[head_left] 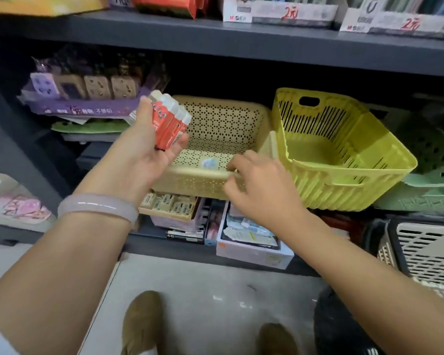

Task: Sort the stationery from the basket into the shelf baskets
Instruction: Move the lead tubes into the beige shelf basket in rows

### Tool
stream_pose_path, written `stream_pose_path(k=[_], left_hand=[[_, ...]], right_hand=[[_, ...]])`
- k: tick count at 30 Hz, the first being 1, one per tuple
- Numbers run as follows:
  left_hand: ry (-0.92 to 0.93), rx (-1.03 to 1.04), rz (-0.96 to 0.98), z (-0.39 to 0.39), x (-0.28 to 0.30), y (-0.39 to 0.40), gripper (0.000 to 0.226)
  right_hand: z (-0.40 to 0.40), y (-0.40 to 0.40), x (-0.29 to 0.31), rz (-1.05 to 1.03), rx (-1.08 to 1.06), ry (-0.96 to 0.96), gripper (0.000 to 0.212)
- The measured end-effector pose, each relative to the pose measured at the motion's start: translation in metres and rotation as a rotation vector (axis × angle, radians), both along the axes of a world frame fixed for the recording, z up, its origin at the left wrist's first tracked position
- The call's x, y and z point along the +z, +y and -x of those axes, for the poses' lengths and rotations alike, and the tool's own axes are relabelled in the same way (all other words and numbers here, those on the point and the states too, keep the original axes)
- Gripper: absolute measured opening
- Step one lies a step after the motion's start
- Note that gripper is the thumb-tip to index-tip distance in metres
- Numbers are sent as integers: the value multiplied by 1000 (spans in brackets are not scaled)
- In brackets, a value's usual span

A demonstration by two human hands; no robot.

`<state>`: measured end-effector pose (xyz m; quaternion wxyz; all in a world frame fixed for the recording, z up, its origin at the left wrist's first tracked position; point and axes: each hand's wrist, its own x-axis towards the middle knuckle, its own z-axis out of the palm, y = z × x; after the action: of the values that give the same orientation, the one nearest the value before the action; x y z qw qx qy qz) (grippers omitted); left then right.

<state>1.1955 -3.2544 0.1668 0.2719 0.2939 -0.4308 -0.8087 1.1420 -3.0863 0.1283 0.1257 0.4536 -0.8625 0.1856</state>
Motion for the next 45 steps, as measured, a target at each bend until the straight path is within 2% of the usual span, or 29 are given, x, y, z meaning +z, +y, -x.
stream_pose_path(k=[4, 6, 10, 12, 14, 16, 20, 22, 24, 27, 28, 32, 36, 40, 42, 45], left_hand=[[36, -100, 48, 41, 1, -29, 45], [14, -139, 20, 56, 3, -33, 43], [-58, -174, -61, 63, 6, -36, 38], [-72, -155, -102, 59, 9, -39, 37], [-76, -123, -137, 53, 12, -43, 38], [-58, -117, -156, 47, 15, -44, 39], [-22, -143, -176, 41, 15, -41, 41], [-11, -146, -175, 38, 10, -36, 40], [-4, -131, -170, 33, 1, -32, 39], [-4, -125, -119, 26, -9, -26, 40], [2, -128, -89, 25, -10, -25, 41], [2, -101, 34, 24, -14, -24, 43], [39, -84, 31, 29, -14, -27, 44], [26, -20, 44, 29, -9, -42, 45], [8, 25, 37, 22, -7, -52, 42], [4, 66, 14, 11, -5, -68, 40]], right_hand=[[24, -26, 25, 54, -97, -216, 23], [37, -40, 37, -4, -85, -284, 22], [37, -49, 47, -370, 200, -361, 42], [30, -48, 45, -557, 275, -343, 41], [23, -46, 41, -563, 297, -310, 26], [17, -41, 40, -527, 296, -294, 21], [9, -33, 36, -482, 277, -299, 22], [7, -35, 37, -464, 264, -313, 31], [11, -41, 46, -308, 209, -397, 39], [23, -62, 61, 263, 66, -626, 20], [23, -72, 65, 382, 34, -697, 17], [17, -104, 64, 373, -11, -670, 18], [20, -114, 59, 424, 1, -737, 11], [25, -123, 58, 674, 81, -1009, 2], [37, -129, 57, 773, 36, -1081, 10], [65, -145, 52, 685, -89, -1142, 17]])
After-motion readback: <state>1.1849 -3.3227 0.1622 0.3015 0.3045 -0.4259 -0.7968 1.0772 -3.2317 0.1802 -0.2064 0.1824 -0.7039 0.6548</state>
